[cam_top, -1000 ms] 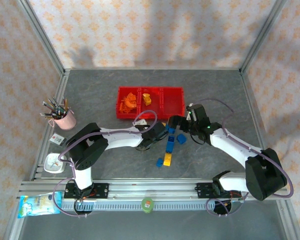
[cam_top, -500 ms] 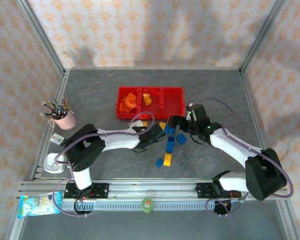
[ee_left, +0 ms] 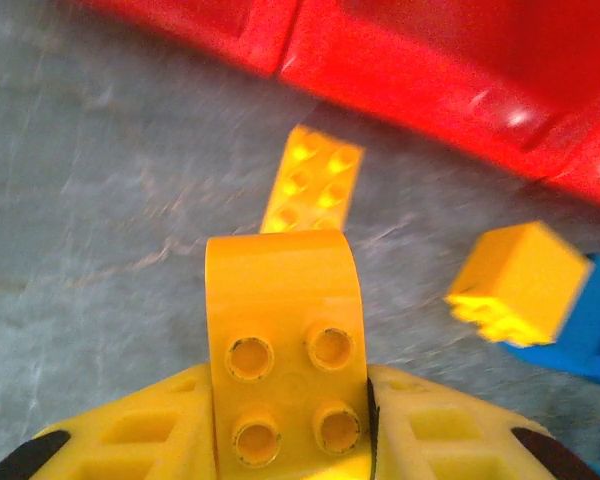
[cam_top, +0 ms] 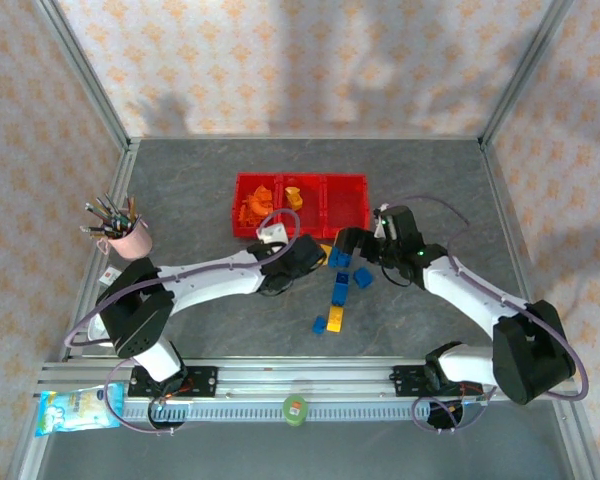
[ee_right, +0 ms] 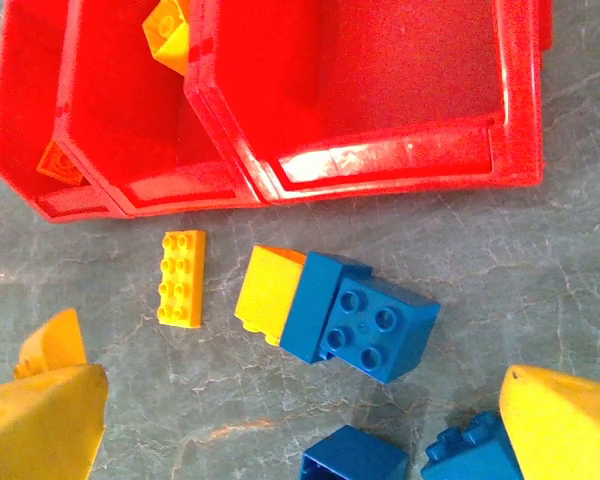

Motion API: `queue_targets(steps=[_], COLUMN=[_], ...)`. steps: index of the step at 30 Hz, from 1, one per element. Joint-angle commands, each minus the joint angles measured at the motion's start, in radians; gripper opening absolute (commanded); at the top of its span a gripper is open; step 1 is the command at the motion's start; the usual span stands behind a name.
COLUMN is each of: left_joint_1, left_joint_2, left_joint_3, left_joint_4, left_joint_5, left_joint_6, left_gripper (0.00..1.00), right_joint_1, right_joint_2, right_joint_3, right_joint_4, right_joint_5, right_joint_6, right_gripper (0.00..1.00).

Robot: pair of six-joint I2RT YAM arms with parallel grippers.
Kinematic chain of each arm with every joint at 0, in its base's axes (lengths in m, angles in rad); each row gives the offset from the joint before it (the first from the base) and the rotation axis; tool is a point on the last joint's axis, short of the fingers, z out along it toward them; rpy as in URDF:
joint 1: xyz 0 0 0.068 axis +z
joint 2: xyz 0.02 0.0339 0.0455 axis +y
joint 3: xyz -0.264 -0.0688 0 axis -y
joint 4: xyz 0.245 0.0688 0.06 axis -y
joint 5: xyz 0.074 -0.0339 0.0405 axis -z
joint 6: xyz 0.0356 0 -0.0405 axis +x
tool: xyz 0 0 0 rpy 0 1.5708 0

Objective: Sort the legos into containers by color
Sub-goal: Pick up the lego from the center of the table, then place the lego in the container.

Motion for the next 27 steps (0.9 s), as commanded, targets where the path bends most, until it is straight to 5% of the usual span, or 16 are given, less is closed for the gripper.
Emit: queue_targets(steps=[1,12,17,21,27], left_joint_1=[0.057,0.211,0.23,0.24,0.243], left_joint_2=[0.022,0.374,0.513,0.598,0.559], left_joint_3=[0.123,0.524,0.69,0.817,0.843], left_joint_4=[-0.029,-0.034,-0.051,-0.125,-0.165], left_joint_5=[-0.066,-0.007,-0.008,-0.013,0.024], left_joint_6=[0.202,0.565,0.623,0.632,0.63], left_gripper=[0.35,0.35,0.37,0.48,0.59], right_joint_1=[-0.013,-0.049,-0.051,-0.051,-0.051], right_joint_2=[-0.034,-0.025,-0.024,-0.025,-0.038], right_joint_3=[0.048,0.075,0.084,0.091,0.098], right_joint_4=[-0.016,-0.026,-0.024,-0.012,-0.022], right_joint_5=[0.01,0.023,0.016,-0.021,-0.094], right_joint_6=[0.028,0.072,0.065,0.055,0.031], right_gripper=[1.0,1.0,1.0,1.0,1.0])
